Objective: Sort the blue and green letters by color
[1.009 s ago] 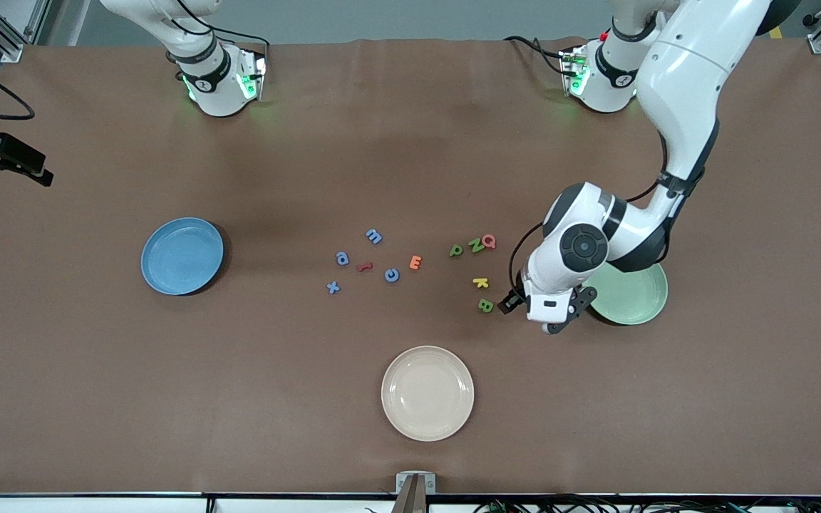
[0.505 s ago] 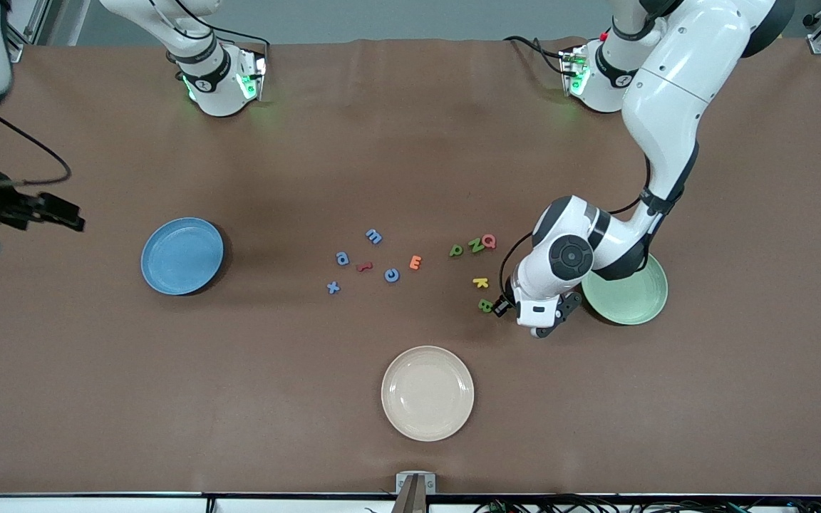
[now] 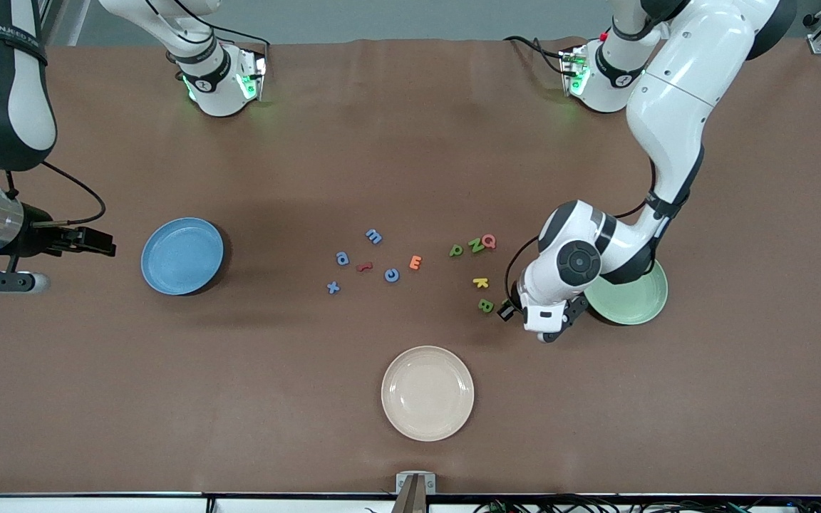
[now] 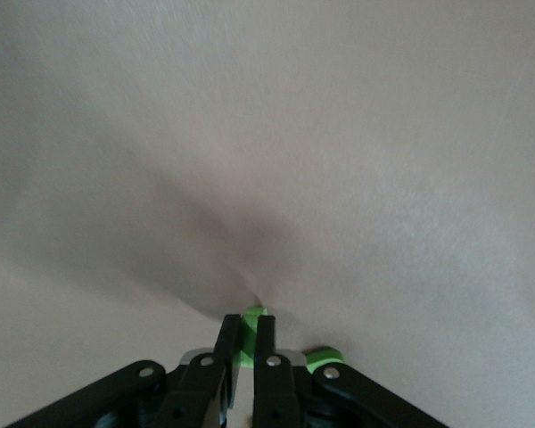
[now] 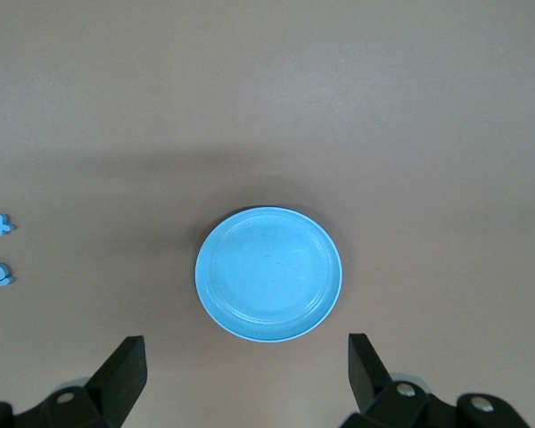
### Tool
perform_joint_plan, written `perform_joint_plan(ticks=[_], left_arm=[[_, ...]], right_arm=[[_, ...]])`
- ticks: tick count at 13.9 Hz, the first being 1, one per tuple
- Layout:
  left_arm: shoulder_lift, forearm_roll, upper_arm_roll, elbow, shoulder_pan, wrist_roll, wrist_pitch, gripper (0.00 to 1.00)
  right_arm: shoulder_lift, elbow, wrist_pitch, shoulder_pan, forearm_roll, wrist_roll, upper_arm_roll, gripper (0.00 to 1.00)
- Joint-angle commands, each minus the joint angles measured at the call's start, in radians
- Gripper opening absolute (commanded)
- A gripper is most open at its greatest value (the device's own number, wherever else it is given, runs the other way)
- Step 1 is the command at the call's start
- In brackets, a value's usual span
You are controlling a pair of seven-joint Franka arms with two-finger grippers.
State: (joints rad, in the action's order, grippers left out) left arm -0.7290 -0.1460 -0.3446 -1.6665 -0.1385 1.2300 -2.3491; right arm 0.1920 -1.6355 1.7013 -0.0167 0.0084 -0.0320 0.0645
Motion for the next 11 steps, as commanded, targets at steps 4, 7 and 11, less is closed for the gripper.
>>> perform_joint_plan(ticks=[4, 7, 11], left_arm=[[0.190, -0.070, -0.002, -0.015, 0.091, -0.157, 0.301, 0.00], [0.227, -0.070, -0.005, -0.041, 0.164, -0.274, 0.376, 0.00], [0.264, -0.072, -0.007, -0.143, 0.285, -0.444, 0.366, 0.00]], right_arm=[[0.006, 0.005, 0.006, -0.034, 0.033, 0.074, 0.000, 1.00], [0.032, -0.009, 0.043, -0.098, 0.082, 0.260, 0.000, 1.00], [0.038, -0.174, 0.246, -0.192, 0.084, 0.389, 0.000, 1.00]])
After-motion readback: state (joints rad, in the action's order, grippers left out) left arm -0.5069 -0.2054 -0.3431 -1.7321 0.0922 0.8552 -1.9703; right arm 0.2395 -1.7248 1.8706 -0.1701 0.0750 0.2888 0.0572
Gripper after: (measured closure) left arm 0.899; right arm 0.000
